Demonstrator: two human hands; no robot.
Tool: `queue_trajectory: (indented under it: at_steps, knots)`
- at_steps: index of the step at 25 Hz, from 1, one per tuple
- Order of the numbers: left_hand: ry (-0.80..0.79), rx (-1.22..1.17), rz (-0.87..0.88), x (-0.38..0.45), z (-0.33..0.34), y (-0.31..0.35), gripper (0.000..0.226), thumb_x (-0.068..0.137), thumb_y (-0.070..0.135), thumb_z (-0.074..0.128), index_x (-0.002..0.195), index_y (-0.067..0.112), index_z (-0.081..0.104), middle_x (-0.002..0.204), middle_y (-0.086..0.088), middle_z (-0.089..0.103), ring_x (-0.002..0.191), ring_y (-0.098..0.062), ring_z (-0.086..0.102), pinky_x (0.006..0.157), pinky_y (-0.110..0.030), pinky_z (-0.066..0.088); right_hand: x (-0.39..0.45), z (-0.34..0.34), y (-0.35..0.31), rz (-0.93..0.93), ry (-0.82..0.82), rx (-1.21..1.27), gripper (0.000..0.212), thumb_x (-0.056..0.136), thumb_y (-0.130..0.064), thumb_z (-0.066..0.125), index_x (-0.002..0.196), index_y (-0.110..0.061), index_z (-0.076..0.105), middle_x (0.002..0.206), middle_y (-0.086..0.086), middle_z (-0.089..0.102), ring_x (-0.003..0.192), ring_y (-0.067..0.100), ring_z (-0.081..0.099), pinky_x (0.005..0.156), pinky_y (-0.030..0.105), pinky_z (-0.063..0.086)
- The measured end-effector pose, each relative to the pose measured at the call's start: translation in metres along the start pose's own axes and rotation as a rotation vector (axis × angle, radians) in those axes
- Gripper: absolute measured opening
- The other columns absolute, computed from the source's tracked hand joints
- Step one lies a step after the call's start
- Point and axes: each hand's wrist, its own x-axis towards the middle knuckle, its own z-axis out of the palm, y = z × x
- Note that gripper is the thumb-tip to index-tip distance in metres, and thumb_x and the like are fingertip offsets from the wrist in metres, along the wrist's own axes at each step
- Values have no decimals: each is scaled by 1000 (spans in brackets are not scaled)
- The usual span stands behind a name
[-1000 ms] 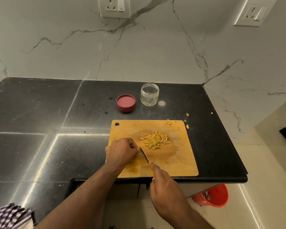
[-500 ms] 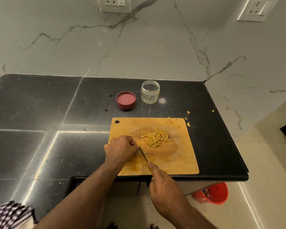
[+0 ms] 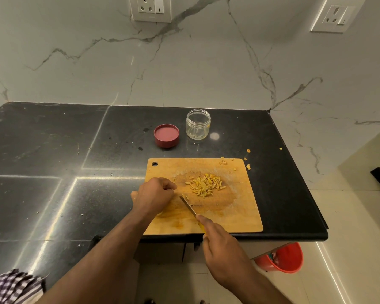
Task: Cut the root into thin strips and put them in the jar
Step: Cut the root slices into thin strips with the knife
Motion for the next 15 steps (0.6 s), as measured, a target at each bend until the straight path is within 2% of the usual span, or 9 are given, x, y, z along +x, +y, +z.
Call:
queue_trajectory:
  at_steps: [3, 5, 7, 9, 10, 13, 15]
  knots:
    - [-22, -40, -7, 0, -4, -6, 18, 95, 28, 59, 99, 40, 72, 106, 23, 66, 98, -8, 58, 94, -41, 46, 3, -4, 10, 29, 33, -34, 51, 104, -28, 34, 152, -38, 20, 142, -10, 43, 117, 10, 49, 98, 29, 44]
    - [-16, -62, -15, -2, -7, -9, 18, 94, 26, 60, 99, 38, 72, 106, 20, 69, 96, -9, 62, 92, -42, 51, 2, -12, 20, 40, 104, -19, 51, 104, -24, 36, 152, -37, 23, 139, -11, 45, 115, 6, 49, 95, 24, 42]
    - [-18, -97, -1, -3, -8, -11, 19, 96, 23, 60, 105, 33, 73, 104, 16, 68, 87, -5, 62, 76, -32, 54, -1, -16, 24, 6, 68, -14, 50, 103, -25, 37, 150, -39, 26, 135, -15, 46, 113, 0, 48, 94, 20, 41]
    - [-25, -116, 17, -4, -9, -9, 19, 97, 20, 60, 107, 30, 73, 101, 15, 66, 80, -4, 61, 61, -24, 48, -8, -15, 26, -31, -8, -19, 49, 103, -27, 38, 148, -42, 28, 136, -17, 45, 113, -2, 47, 93, 18, 40]
    - [-21, -124, 16, -5, -9, -9, 18, 97, 20, 61, 105, 30, 73, 99, 15, 66, 79, -4, 61, 62, -25, 50, -10, -15, 28, -33, -21, -26, 49, 103, -27, 38, 148, -43, 29, 137, -17, 45, 112, -1, 47, 92, 17, 40]
    - [-9, -136, -2, -5, -8, -12, 13, 93, 24, 64, 96, 34, 73, 93, 17, 68, 82, -5, 64, 82, -41, 58, -8, -20, 38, 16, 67, -24, 49, 103, -25, 39, 148, -40, 30, 137, -14, 46, 115, 0, 47, 93, 18, 39]
    - [-10, -154, 1, -7, -9, -13, 12, 92, 25, 66, 90, 36, 71, 89, 18, 69, 81, -6, 65, 85, -45, 57, -6, -24, 40, 10, 98, -7, 49, 102, -24, 40, 148, -41, 31, 132, -16, 48, 113, -2, 47, 93, 19, 41]
